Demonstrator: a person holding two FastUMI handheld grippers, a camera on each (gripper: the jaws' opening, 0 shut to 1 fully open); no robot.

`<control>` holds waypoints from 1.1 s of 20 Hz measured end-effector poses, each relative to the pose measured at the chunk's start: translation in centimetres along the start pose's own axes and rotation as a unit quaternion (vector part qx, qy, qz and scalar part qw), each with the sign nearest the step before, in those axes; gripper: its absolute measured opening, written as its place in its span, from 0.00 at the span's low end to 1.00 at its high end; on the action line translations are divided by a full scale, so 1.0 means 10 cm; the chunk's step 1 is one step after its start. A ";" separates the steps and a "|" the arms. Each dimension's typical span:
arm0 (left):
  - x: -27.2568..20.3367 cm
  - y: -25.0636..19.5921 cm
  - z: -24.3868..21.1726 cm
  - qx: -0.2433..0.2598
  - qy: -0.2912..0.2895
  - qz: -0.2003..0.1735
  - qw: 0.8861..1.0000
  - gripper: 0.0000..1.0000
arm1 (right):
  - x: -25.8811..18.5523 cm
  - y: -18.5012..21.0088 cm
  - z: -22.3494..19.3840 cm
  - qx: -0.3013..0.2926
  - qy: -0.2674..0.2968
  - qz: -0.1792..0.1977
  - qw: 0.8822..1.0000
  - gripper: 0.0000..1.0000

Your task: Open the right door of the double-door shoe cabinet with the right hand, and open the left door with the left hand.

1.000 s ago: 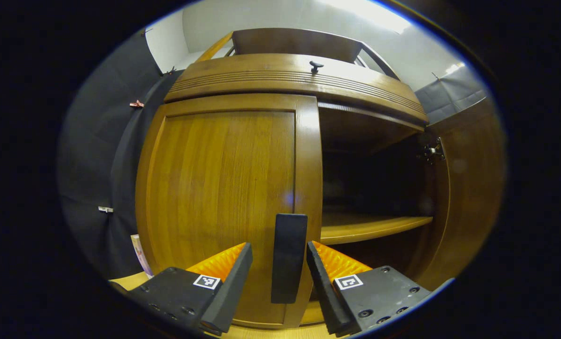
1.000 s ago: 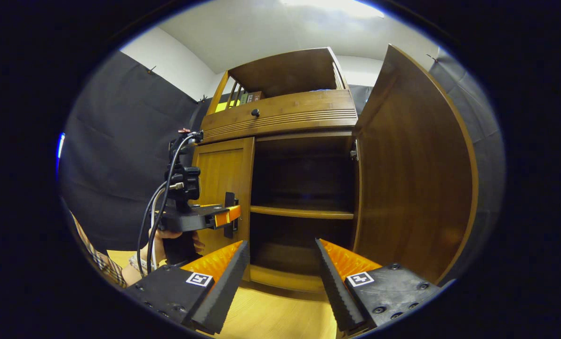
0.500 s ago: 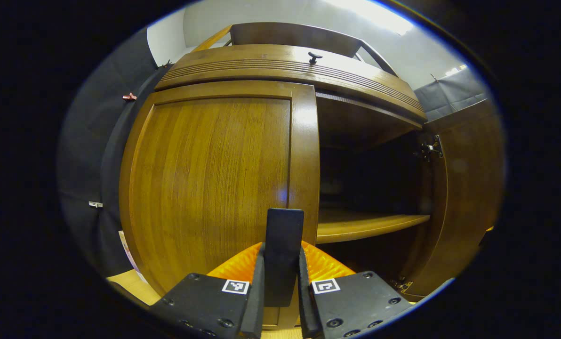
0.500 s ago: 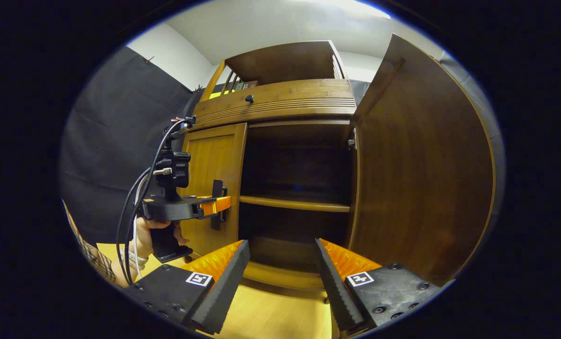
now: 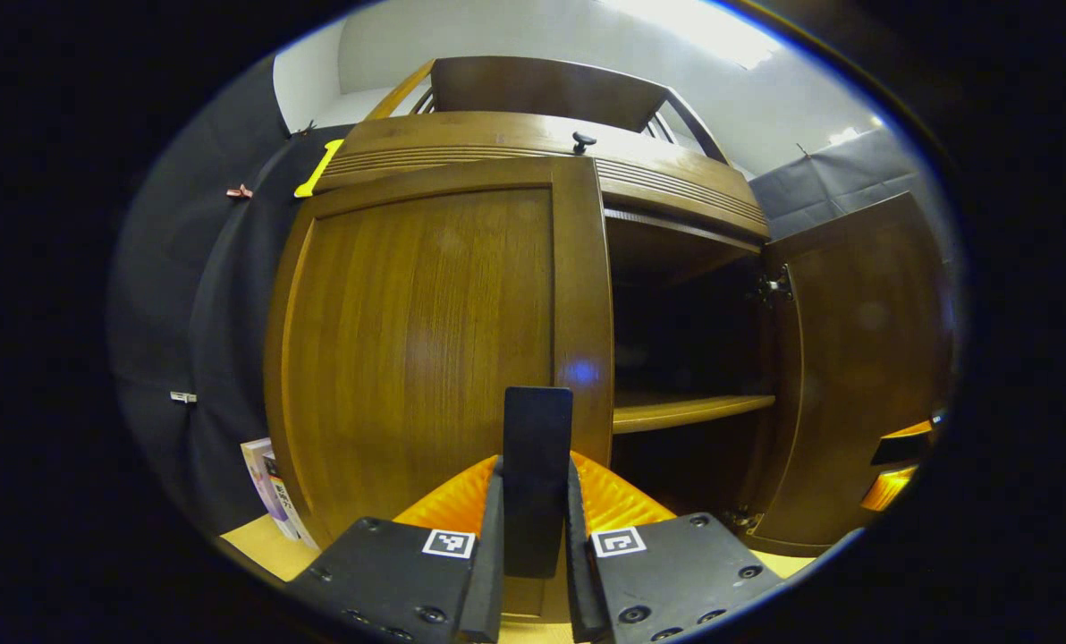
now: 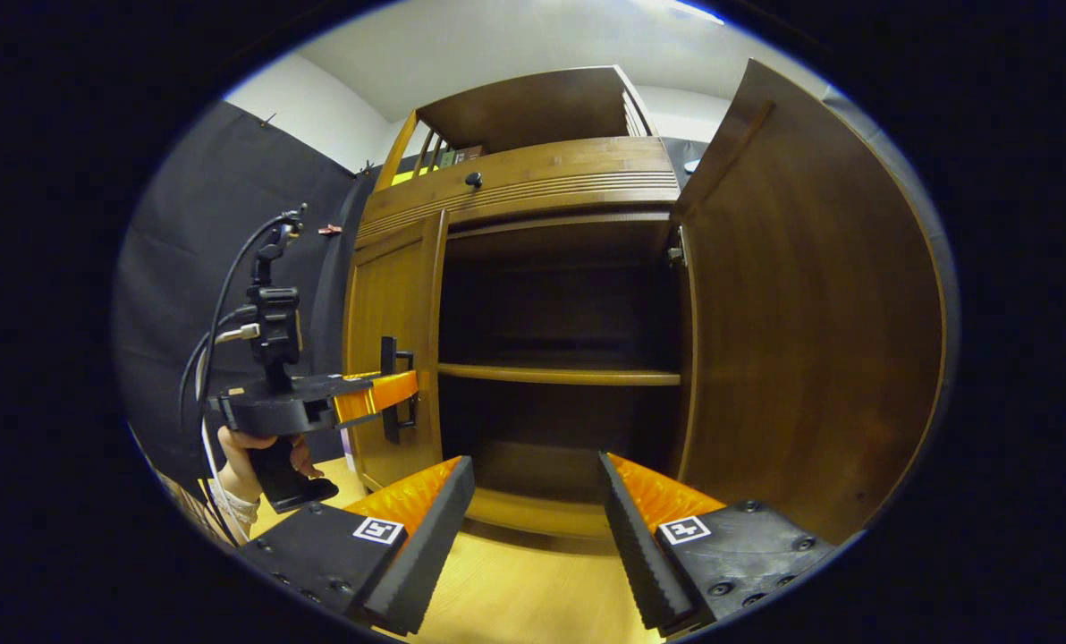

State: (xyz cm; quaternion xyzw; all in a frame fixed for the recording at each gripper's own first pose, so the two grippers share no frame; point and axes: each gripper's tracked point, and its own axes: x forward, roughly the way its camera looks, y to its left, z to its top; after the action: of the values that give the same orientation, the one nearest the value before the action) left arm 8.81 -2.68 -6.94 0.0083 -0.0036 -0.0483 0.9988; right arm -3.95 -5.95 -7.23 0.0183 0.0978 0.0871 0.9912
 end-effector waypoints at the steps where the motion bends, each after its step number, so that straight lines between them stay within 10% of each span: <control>1: -0.06 0.01 0.00 -0.004 0.004 -0.006 1.000 0.33 | 0.00 0.03 0.00 -0.001 0.001 0.000 1.000 0.88; 22: -1.30 0.70 0.14 0.001 0.025 -0.013 1.000 0.31 | 0.17 0.95 -0.04 0.027 0.006 0.056 0.998 0.87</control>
State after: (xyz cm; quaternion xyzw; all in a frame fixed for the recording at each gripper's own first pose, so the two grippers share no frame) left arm -3.52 5.48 -5.50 0.0109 0.0217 -0.0614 0.9978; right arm -4.04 3.73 -7.41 0.0495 0.1050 0.1403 0.9833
